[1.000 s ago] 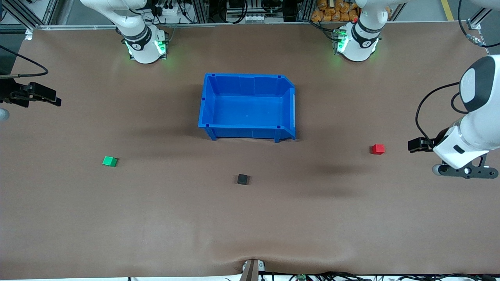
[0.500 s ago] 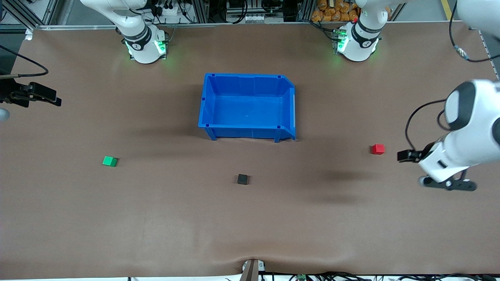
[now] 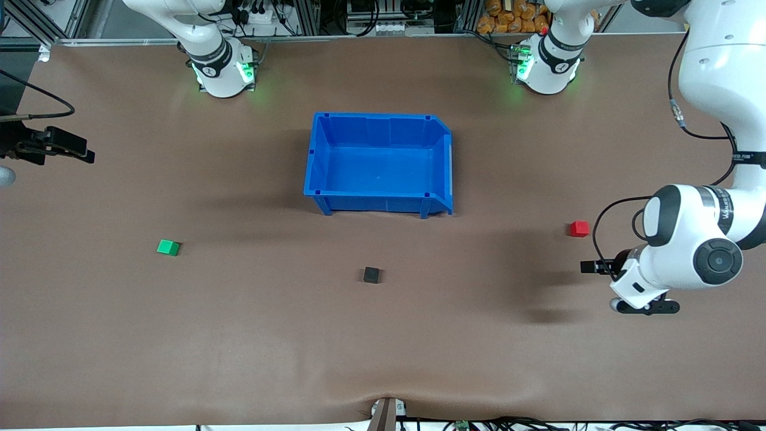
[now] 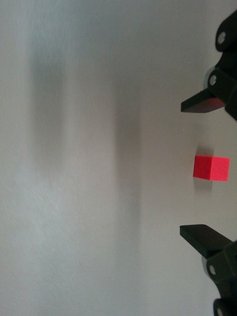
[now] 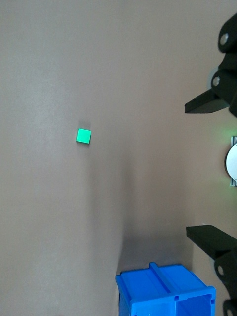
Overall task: Attach green and red cubes to black cube
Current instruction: 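Move the left gripper down toward the red cube, then grasp the red cube with the left gripper while the right gripper reaches the green cube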
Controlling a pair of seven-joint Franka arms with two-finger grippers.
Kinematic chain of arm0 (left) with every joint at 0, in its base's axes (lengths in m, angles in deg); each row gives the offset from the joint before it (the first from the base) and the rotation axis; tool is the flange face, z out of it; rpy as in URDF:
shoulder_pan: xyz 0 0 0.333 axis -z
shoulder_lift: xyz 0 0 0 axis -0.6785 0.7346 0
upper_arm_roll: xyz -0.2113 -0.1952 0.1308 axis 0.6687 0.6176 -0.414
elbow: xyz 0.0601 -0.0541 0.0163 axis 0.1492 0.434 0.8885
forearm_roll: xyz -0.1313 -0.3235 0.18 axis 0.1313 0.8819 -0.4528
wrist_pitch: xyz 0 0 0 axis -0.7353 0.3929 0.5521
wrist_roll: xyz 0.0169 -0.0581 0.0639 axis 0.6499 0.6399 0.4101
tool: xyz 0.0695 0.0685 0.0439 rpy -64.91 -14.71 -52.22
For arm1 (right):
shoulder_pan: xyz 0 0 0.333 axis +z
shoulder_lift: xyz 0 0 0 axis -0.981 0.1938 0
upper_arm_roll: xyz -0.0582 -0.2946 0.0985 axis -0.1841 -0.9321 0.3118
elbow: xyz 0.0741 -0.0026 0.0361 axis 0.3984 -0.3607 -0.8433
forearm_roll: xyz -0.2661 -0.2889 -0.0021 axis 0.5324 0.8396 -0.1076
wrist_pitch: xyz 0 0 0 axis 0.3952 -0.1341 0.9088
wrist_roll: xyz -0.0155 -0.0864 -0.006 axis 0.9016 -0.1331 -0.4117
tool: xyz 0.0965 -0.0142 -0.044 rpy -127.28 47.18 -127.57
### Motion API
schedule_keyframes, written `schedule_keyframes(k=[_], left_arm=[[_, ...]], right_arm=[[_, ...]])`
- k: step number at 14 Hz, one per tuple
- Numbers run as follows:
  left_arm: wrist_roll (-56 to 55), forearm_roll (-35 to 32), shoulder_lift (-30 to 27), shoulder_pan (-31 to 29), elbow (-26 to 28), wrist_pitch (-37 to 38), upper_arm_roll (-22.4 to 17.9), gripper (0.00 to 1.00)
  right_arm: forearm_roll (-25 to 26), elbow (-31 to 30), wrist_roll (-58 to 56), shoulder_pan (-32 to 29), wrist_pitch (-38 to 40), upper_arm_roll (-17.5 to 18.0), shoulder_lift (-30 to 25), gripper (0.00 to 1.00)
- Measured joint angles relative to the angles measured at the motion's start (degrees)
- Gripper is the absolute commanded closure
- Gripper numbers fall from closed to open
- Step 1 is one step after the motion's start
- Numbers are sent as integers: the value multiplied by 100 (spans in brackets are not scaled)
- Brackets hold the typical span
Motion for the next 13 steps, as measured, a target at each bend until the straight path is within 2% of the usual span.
schedule_keyframes(k=[6,13], left_arm=[[-3,13,280,-105,125,-71,3,0],[-3,-73,323,-47,750,-341,18,0]], right_arm=[[-115,-9,4,9,-441,-9,500,0],[-65,-171,-2,-131,-1282,-94,1453,0]])
